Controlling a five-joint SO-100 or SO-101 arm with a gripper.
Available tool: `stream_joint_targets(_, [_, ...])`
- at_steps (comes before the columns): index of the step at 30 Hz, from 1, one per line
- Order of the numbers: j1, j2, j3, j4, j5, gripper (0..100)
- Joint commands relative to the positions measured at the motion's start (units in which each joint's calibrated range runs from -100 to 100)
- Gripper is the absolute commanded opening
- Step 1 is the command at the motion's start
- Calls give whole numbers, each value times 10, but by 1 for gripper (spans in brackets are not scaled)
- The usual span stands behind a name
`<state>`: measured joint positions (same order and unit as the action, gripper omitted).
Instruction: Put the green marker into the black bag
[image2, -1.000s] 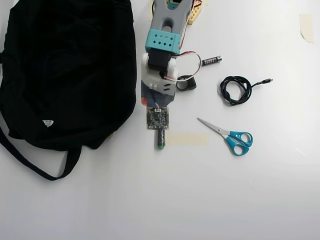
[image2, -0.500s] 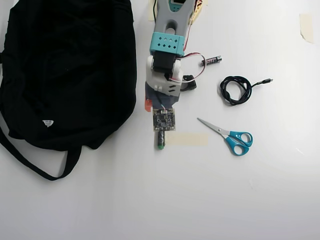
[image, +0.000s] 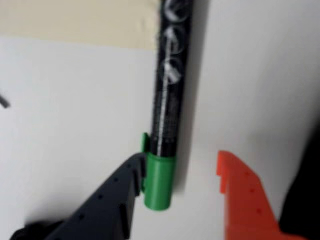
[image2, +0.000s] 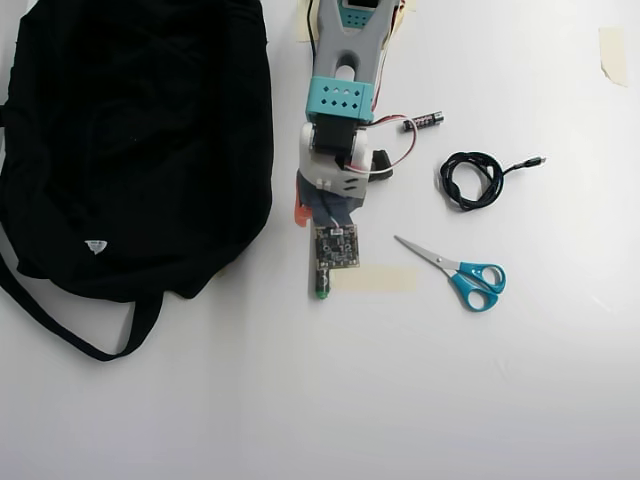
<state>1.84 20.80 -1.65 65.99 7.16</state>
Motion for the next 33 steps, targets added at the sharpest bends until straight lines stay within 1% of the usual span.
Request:
stream_joint_targets(1, [-7,12,-43,-4,-3,19])
stream_joint_targets(4, [-6,30,-65,-2,-3,19])
stream_joint_targets(7, [-6,44,-82,3,-2,24])
stream_joint_targets(11, [-7,52,-82,3,-3,27])
stream_joint_targets(16, [-9,58,-81,4,-3,27])
stream_joint_targets(24, [-9,58,-81,42,-3,27])
stream_joint_targets(33, [-15,58,-77,42,-3,27])
